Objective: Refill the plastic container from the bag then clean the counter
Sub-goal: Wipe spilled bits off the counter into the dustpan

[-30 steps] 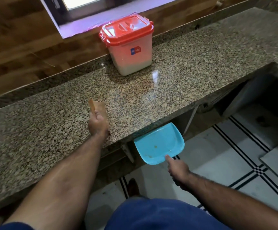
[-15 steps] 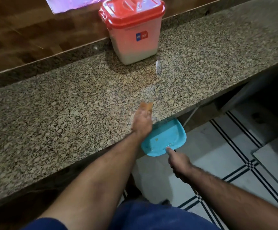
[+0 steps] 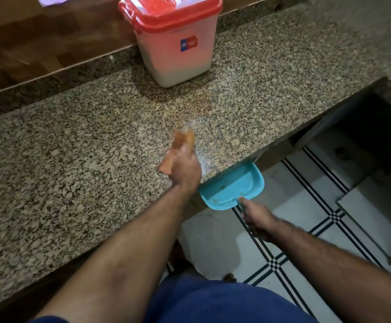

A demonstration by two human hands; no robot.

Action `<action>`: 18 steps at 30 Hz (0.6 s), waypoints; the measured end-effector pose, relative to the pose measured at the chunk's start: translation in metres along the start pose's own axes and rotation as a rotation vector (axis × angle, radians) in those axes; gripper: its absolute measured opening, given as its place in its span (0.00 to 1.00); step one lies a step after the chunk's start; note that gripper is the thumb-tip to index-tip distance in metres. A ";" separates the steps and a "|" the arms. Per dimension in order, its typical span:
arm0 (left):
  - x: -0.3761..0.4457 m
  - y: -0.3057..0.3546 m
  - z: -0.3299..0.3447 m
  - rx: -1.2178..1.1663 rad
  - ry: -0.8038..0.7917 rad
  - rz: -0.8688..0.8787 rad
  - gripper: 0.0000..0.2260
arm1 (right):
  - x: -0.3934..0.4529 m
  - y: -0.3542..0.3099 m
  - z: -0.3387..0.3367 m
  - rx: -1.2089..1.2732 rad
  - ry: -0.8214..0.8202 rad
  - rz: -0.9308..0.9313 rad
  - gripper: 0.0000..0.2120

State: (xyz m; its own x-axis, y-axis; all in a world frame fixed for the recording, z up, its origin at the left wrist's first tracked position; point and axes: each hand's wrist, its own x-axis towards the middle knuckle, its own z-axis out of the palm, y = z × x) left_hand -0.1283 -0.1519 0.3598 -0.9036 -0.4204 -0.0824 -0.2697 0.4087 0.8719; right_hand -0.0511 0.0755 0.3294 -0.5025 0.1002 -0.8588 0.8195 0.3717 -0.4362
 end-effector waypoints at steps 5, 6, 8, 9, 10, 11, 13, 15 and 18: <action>-0.022 0.023 0.041 -0.124 -0.428 0.028 0.18 | -0.006 -0.001 0.013 -0.021 -0.033 -0.002 0.24; -0.016 0.033 0.036 -0.211 -0.435 -0.052 0.19 | -0.005 0.000 0.013 -0.023 -0.036 0.000 0.24; 0.001 0.046 0.016 -0.368 -0.351 -0.271 0.20 | -0.006 -0.002 0.011 -0.032 -0.037 0.006 0.24; 0.007 0.047 0.003 -0.412 -0.268 -0.328 0.20 | -0.006 -0.002 0.009 -0.034 -0.041 0.007 0.24; 0.008 0.045 -0.010 -0.445 -0.176 -0.334 0.21 | -0.005 -0.002 0.006 -0.031 -0.047 0.006 0.24; 0.007 0.041 -0.020 -0.451 -0.068 -0.310 0.21 | -0.004 -0.003 0.004 -0.028 -0.051 0.003 0.24; -0.004 0.022 -0.030 -0.324 0.155 -0.239 0.19 | -0.003 -0.002 0.000 -0.028 -0.056 -0.004 0.25; -0.025 -0.001 -0.025 -0.003 0.301 -0.197 0.17 | -0.003 -0.001 -0.003 -0.023 -0.061 0.000 0.25; -0.064 -0.018 0.015 0.317 0.202 -0.170 0.14 | -0.004 -0.002 -0.007 -0.030 -0.069 -0.008 0.25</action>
State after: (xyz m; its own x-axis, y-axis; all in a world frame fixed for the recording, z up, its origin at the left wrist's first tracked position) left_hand -0.0704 -0.1202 0.3420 -0.7620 -0.6415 -0.0884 -0.5275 0.5356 0.6595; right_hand -0.0528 0.0810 0.3357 -0.4876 0.0339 -0.8724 0.8067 0.3997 -0.4353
